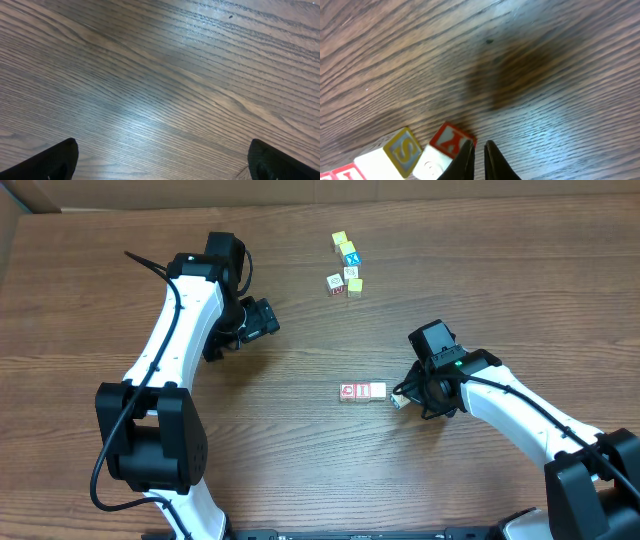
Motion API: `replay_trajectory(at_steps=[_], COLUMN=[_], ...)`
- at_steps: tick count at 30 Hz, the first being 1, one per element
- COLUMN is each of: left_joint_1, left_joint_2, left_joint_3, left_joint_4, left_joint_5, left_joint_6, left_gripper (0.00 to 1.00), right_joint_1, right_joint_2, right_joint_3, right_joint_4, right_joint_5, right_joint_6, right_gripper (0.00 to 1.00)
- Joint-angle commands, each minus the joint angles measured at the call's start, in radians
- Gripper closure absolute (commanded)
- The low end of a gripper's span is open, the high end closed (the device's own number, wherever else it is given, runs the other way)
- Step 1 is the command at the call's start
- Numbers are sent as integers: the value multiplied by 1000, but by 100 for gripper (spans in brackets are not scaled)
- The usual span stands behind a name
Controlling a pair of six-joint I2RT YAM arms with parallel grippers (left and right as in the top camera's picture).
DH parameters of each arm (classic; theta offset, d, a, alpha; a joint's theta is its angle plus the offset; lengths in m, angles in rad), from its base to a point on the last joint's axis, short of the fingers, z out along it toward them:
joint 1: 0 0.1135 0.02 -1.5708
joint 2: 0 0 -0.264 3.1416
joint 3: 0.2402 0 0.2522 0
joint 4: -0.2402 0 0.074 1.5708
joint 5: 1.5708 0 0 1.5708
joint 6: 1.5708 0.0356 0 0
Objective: Flip 5 blocks
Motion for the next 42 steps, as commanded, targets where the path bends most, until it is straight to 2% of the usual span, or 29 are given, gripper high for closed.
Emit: replay_trajectory(at_steps=[1,17,21,30,42], left_joint_1=[2,2,2,2,2], left_joint_2=[-14,-14,-14,-14,-14], left_joint_3=[5,5,5,5,5], left_joint_4=[1,1,1,1,1], left_joint_5=[-7,-7,-7,-7,-7], left_joint_6=[13,12,12,12,13], left_gripper=[0,0,0,0,0], right_joint_1=[1,1,1,-1,142], right_joint_2=[-24,-25,-25,-34,-32], right_joint_3=[-8,-8,-4,133,130], right_joint_4=[3,-5,-14,-190,-252], right_joint_5=[-70,-104,-165,-94,-83], right_joint_6=[19,48,42,-62,-57], right_gripper=[89,89,89,89,91])
